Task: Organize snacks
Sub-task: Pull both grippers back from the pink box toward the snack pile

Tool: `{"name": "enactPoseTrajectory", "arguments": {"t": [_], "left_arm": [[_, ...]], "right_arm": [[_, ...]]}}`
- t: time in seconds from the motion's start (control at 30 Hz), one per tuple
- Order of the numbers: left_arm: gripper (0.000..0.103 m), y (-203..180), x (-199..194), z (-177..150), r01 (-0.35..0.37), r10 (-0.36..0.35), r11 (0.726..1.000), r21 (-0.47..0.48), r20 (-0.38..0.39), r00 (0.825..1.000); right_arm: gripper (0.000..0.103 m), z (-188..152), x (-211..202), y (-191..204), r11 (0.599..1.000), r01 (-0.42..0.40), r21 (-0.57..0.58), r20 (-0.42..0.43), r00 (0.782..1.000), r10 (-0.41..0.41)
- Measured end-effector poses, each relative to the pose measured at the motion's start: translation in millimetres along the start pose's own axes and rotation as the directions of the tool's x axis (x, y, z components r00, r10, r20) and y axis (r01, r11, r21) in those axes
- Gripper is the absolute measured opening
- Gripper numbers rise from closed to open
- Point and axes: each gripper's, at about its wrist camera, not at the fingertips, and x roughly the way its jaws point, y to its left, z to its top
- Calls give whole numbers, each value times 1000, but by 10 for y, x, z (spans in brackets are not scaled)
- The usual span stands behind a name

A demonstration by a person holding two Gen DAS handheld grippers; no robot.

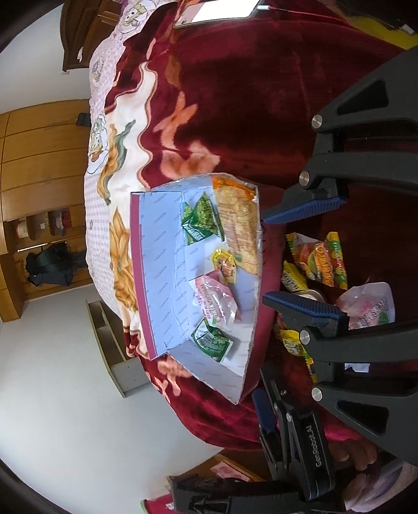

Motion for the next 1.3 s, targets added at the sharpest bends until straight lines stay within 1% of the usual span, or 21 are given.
{"name": "enactPoseTrajectory", "arguments": {"t": [0.33,0.53,0.67,0.77,0.93,1.13,1.3], "left_arm": [[70,-35,149,-118,1,-1,1000,-9,-43,999],[70,-41,197,-180,11,-12,1000,-20,-46,999],[70,-31,268,-232,3,-6,1000,-31,-68,998],[70,-20,268,-246,6,-9,999,-49,-60,998],[70,-36,283,-268,-4,2,999,-46,-56,998],[71,-43,281,-331,-9,7,999,-53,-28,1000],[76,-28,296,-381,-1,0,998,-62,-8,1000]], "right_arm": [[45,-136,-9,-65,1000,2,27,-30,1000,-1],[45,-182,7,-101,999,2,41,-40,999,0],[45,-213,33,-116,999,0,48,-51,999,2],[45,-229,50,-131,999,0,52,-55,998,3],[45,-253,73,-157,998,-1,58,-62,998,5],[45,-310,122,-204,997,-4,77,-80,997,10],[45,-335,151,-228,996,-11,89,-90,996,19]]}}
